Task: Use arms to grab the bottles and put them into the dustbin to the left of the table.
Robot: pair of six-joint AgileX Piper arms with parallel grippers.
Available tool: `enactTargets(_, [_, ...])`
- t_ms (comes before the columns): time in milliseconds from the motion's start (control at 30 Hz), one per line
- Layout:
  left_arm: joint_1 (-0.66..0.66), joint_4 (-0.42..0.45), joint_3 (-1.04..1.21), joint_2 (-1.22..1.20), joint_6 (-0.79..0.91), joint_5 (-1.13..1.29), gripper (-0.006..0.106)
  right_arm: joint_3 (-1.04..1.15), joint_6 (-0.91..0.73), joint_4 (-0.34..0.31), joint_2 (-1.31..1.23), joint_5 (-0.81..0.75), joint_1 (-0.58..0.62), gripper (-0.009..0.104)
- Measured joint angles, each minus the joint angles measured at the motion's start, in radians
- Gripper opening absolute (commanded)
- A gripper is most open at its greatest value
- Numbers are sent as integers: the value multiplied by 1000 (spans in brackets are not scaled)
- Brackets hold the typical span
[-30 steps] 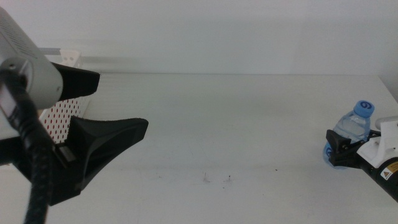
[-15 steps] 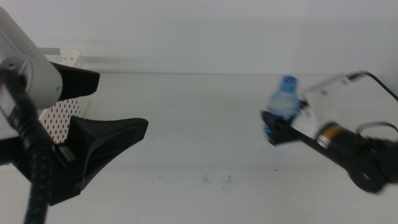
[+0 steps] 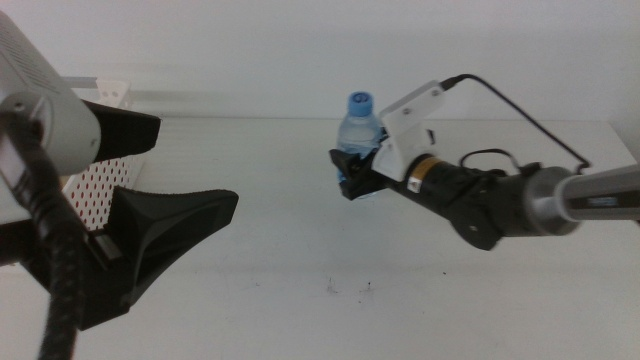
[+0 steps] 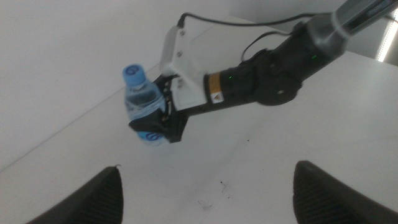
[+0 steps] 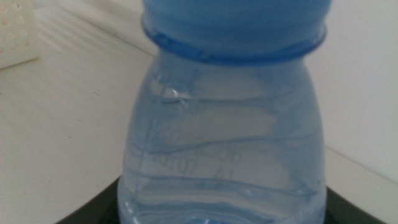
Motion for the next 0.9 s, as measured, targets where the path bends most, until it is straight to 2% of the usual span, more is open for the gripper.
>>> enactTargets(233, [0, 0, 0, 0, 0, 0, 94, -132, 33, -4, 119, 6, 22, -3])
enactTargets(467, [0, 0, 0, 0, 0, 0, 94, -159, 72, -6, 149, 4, 30, -3])
enactTargets(667, [0, 0, 0, 0, 0, 0, 94, -159, 80, -15, 151, 4, 30, 9])
enactTargets(900, [0, 0, 0, 0, 0, 0, 94, -165, 85, -17, 173, -9, 30, 10])
